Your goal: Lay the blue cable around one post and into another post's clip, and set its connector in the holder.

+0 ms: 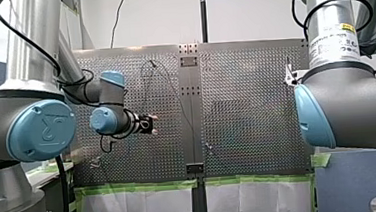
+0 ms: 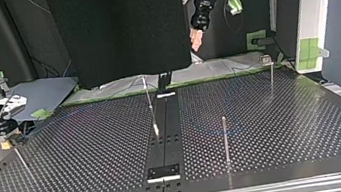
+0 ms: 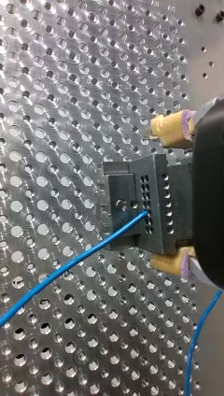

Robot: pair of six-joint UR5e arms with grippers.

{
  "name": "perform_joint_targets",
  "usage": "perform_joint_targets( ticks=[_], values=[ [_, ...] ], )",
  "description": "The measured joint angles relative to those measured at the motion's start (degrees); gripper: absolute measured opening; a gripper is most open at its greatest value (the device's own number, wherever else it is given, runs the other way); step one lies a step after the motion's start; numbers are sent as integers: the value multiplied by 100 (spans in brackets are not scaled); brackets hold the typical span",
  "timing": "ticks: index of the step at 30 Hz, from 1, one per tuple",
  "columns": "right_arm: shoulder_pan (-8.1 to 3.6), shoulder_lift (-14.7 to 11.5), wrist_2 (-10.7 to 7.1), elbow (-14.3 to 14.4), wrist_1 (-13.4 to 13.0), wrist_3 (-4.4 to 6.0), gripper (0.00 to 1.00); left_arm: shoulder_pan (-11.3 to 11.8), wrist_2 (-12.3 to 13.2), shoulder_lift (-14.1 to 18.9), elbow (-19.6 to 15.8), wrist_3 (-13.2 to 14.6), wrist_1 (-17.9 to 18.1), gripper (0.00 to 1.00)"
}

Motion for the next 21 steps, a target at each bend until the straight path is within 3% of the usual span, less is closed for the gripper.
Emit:
perform_joint_targets(
  ticks=[7,16,21],
  values=[
    [1,0,0,1,7,-5,100,9,-1,0,-20,-13,389,100],
    [1,0,0,1,15,-5,100,64,-3,0,-22,-294,882,100],
    [0,-1,0,1,17,-5,100,97,-84,0,-22,-253,1154,100]
  ],
)
